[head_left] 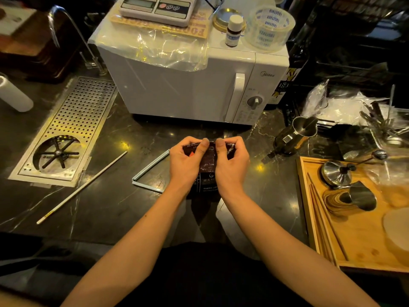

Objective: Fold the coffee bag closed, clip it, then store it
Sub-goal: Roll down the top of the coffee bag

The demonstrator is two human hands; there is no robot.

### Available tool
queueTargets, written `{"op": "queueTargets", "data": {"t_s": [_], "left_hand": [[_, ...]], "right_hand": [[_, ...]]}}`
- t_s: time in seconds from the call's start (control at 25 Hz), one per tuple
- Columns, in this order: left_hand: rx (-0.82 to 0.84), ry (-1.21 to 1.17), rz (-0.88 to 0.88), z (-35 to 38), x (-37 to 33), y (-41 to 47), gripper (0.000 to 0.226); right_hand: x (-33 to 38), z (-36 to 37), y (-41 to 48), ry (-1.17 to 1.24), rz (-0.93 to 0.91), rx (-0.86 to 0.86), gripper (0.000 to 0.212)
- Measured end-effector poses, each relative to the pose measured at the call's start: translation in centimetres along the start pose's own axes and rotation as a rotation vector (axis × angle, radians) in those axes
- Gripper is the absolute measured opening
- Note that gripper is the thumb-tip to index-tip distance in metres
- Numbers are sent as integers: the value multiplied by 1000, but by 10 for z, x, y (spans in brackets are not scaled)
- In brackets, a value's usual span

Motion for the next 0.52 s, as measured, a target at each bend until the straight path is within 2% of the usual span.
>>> {"op": "queueTargets", "data": {"t_s": [0.52], "left_hand": [[-73,274,112,5,3,4,18]], "right_hand": [[-10,0,13,-12,89,-57,17]]}}
Point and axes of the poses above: each hand's wrist, its own y-axis towards the middle knuckle, its own z-axis out of the palm, x = y × z, the point moved 7 cm from there along y, towards the middle knuckle, and after that the axes turned 6 degrees about -x, right-handed, at the moved point
